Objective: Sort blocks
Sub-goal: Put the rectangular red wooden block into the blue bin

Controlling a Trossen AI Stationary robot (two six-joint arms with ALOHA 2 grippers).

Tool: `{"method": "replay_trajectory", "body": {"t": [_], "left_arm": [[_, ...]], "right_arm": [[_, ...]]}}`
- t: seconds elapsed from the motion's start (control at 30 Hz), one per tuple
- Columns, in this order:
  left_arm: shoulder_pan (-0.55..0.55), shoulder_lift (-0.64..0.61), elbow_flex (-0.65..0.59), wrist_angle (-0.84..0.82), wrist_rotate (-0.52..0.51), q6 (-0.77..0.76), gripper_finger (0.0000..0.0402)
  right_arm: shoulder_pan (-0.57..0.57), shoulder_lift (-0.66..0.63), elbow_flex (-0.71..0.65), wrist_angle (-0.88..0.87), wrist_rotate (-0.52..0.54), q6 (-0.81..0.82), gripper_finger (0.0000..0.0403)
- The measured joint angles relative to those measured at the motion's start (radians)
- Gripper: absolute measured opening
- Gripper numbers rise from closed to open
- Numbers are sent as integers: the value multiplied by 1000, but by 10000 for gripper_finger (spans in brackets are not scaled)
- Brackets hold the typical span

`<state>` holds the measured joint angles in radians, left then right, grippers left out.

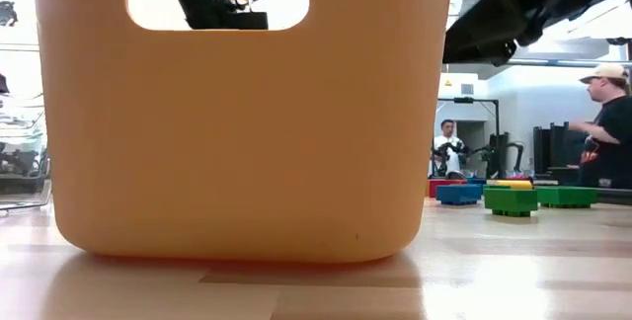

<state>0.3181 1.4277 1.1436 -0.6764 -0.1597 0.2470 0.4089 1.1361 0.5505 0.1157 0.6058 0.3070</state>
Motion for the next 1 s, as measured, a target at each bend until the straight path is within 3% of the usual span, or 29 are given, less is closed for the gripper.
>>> {"method": "replay_trajectory", "body": {"t": [0.17, 0.5, 0.93, 1.0], "left_arm": [[79, 152, 139, -11, 49, 109, 274], [200, 441, 373, -93, 198, 231, 274], [247, 557, 428, -153, 203, 252, 275], [244, 556, 428, -148, 202, 247, 293]], "right_arm": [[-5, -3, 44, -132, 0, 8, 198], [42, -3, 72, -169, -3, 4, 198], [57, -3, 72, -169, -3, 9, 198], [57, -3, 72, -169, -3, 16, 198]]}}
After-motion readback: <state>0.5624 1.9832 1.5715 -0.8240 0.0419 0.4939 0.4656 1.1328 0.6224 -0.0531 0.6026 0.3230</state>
